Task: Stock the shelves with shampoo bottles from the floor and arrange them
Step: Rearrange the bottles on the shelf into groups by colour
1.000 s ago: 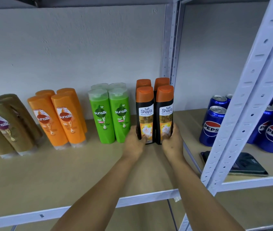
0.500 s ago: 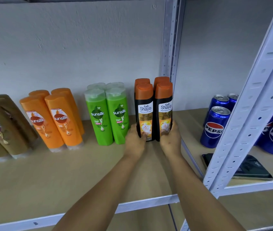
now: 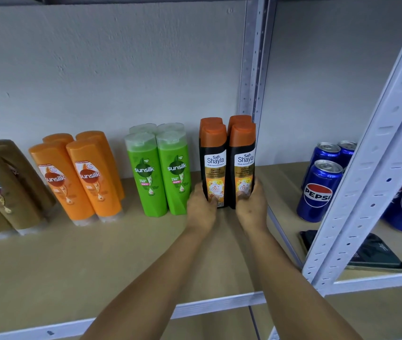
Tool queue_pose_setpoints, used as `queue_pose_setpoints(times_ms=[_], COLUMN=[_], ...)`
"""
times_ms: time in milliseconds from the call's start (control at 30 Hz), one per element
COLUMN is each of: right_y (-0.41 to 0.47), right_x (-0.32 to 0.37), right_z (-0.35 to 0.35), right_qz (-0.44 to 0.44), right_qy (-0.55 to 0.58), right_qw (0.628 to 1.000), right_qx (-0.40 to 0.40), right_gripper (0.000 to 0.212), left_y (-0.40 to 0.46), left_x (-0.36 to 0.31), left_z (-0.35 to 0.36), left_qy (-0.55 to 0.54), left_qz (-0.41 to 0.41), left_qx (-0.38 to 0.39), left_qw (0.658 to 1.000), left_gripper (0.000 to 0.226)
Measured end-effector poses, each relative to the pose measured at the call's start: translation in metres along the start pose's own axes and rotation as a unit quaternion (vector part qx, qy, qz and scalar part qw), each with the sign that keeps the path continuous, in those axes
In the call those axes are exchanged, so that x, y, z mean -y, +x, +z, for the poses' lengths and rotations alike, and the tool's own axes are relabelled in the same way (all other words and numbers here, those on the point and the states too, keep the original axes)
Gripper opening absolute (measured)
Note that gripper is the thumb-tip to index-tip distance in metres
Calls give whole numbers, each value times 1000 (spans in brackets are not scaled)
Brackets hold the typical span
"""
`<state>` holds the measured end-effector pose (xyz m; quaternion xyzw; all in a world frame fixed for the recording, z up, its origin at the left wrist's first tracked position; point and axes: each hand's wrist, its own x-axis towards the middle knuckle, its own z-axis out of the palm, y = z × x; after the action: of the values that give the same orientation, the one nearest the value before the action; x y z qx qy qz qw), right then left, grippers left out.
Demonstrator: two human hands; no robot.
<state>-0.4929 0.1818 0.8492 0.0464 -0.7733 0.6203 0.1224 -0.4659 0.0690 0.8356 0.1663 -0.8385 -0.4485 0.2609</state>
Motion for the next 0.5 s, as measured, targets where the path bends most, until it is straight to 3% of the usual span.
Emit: queue_pose_setpoints(times_ms=[500], right_y=[6], right_x=[-4], right_z=[5], right_qz=[4], right_qy=[11], right_qw=[1000], right_qx=[4], right_gripper=[43], left_y=[0], left_x=[-4], left_z=[0], left_qy=[7], left_qz=[-11], left_qx=[1], left_qw=[1000], left_gripper=[38])
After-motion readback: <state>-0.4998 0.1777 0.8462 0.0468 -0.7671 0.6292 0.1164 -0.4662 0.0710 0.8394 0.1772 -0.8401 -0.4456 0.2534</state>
